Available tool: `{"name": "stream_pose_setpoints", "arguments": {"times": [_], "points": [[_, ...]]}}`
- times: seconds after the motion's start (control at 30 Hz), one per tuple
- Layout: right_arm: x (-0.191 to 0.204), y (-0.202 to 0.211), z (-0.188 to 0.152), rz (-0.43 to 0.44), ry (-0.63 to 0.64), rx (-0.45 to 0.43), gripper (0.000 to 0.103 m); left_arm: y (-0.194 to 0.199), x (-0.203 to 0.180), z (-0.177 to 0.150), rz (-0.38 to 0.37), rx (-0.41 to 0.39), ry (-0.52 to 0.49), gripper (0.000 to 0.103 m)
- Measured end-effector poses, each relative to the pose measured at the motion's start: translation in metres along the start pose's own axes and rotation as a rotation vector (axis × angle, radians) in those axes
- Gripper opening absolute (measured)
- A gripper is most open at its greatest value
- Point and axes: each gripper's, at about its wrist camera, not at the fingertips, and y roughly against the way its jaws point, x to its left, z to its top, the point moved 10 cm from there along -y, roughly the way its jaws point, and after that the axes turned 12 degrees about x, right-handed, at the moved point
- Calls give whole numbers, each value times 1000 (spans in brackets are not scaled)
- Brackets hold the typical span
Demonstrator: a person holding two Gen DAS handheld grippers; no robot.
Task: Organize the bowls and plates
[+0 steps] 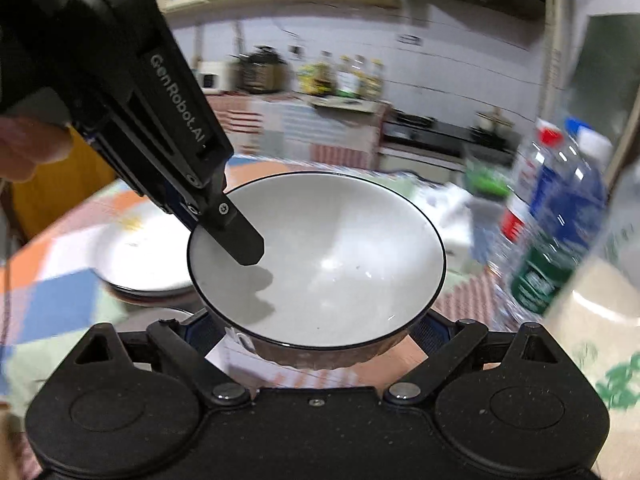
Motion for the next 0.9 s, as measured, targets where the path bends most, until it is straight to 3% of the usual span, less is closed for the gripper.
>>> {"name": "stream_pose_setpoints", "arguments": {"times": [0.17, 0.43, 0.6, 0.9], "points": [[37, 21, 6, 65, 102, -17, 99, 21, 16, -30, 22, 32, 31, 12], [72, 16, -10, 205, 156, 56, 99, 11, 46, -71, 71, 114, 63, 12], [84, 0, -23, 239, 164, 107, 99, -9, 57, -80, 93, 163, 49, 12], [95, -19, -40, 208, 159, 184, 99, -35, 68, -89, 158, 228, 8, 12]]}}
